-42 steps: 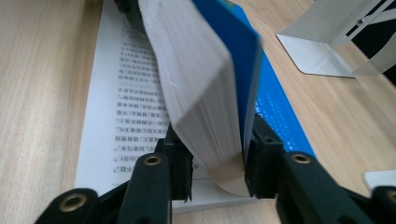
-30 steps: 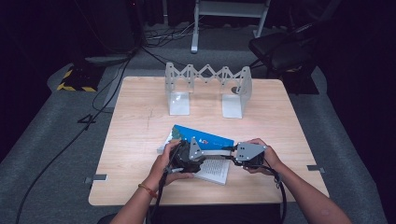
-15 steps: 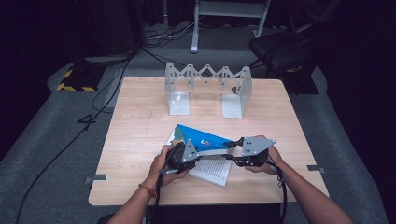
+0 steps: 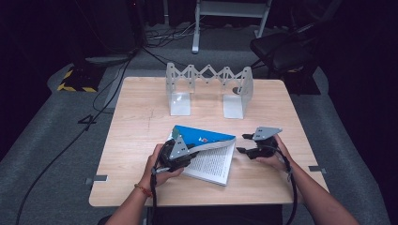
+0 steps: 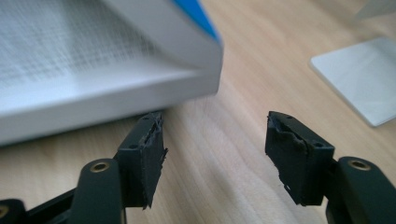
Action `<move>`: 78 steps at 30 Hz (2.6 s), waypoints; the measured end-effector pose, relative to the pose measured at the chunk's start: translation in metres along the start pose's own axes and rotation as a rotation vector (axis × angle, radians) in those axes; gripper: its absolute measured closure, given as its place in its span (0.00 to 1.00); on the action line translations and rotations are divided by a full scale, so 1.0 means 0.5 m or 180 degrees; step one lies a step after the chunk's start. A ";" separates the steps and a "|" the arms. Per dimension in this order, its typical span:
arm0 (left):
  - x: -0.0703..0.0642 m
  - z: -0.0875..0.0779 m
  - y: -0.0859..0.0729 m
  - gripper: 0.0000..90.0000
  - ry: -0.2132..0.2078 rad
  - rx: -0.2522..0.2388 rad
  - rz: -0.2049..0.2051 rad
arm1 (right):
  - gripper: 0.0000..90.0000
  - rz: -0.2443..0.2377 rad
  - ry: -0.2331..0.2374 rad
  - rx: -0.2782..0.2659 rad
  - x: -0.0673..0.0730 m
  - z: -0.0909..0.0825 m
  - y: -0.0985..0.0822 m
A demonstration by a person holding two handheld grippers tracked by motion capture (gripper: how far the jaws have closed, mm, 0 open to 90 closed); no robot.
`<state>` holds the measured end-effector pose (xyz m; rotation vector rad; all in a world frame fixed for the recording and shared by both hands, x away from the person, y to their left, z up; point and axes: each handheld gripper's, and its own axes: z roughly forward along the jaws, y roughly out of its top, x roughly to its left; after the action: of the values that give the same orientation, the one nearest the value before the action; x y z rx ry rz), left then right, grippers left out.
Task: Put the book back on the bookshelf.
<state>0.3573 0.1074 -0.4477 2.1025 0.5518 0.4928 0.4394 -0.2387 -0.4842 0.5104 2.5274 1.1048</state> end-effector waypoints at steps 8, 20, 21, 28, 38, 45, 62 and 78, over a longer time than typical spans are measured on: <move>0.004 -0.002 -0.002 0.76 -0.0036 -0.0037 -0.0037 | 0.44 0.0019 0.0192 -0.0081 0.020 0.030 0.005; -0.015 -0.005 0.040 0.78 -0.0242 -0.0474 -0.0309 | 0.51 0.0309 -0.0001 -0.1000 -0.004 -0.082 0.058; -0.021 -0.004 0.044 0.78 -0.0242 -0.0470 -0.0267 | 0.51 0.0292 -0.0033 -0.1039 -0.003 -0.089 0.063; -0.031 -0.009 0.047 0.79 -0.0252 -0.0446 -0.0169 | 0.52 0.0213 -0.0099 -0.1143 0.012 -0.114 0.089; -0.052 -0.014 0.022 0.64 -0.0142 -0.0382 -0.0189 | 0.49 0.0194 0.0111 -0.1104 0.028 -0.091 0.106; -0.037 -0.020 0.015 0.74 -0.0203 -0.0447 -0.0247 | 0.49 0.0160 0.0141 -0.1113 0.036 -0.076 0.105; -0.006 -0.031 0.040 0.74 -0.0385 -0.0690 -0.0395 | 0.51 -0.0036 0.0188 -0.1378 0.041 -0.096 0.179; -0.005 -0.085 -0.015 0.66 0.0038 -0.0727 -0.0579 | 0.46 -0.0270 0.0110 -0.1291 0.116 -0.036 0.275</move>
<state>0.3309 0.1379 -0.4317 1.8145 0.6551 0.4420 0.4064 -0.1370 -0.3785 0.2731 2.2388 1.5501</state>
